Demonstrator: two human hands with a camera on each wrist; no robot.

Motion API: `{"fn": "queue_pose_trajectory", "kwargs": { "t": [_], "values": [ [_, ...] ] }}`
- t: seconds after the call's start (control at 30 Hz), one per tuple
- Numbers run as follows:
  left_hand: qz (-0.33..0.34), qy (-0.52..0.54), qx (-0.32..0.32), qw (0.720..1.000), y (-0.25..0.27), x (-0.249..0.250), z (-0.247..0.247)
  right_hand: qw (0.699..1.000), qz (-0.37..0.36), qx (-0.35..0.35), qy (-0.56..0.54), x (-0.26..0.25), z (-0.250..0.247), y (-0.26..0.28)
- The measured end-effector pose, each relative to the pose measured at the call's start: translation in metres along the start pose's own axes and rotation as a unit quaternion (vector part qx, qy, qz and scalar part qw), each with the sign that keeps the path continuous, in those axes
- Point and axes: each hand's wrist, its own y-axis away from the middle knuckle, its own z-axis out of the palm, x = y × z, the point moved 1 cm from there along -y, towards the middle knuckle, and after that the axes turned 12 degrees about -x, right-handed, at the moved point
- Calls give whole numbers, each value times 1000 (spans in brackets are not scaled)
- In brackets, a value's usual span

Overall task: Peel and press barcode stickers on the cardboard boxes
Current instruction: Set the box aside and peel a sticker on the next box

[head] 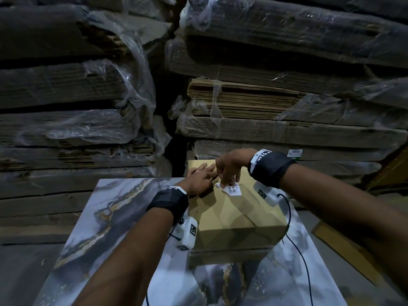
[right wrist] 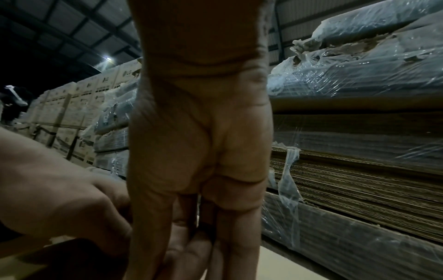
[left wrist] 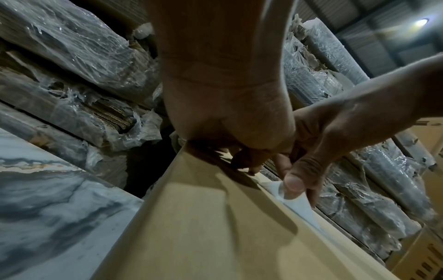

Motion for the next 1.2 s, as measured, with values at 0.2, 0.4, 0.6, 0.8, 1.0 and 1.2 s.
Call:
{"fn": "queue_pose_trajectory", "kwargs": {
  "t": [0.2, 0.4, 0.6, 0.8, 1.0, 1.2],
  "values": [
    [6, 7, -14, 1000, 3, 2, -2, 998, -23, 44, -33, 2, 5, 12],
    [7, 6, -6, 1000, 0, -2, 0, 992, -48, 112, -39, 32, 32, 27],
    [10, -2, -3, 1000, -5, -5, 2, 964, -85, 251, 5, 43, 68, 15],
    [11, -10, -3, 1000, -4, -5, 3, 947, -74, 307, 58, 37, 78, 15],
    [9, -19, 11, 1000, -4, -5, 7, 960, -73, 258, 83, 36, 66, 14],
    [15, -25, 17, 999, -4, -6, 6, 982, -89, 158, 56, 37, 40, 11]
  ]
}}
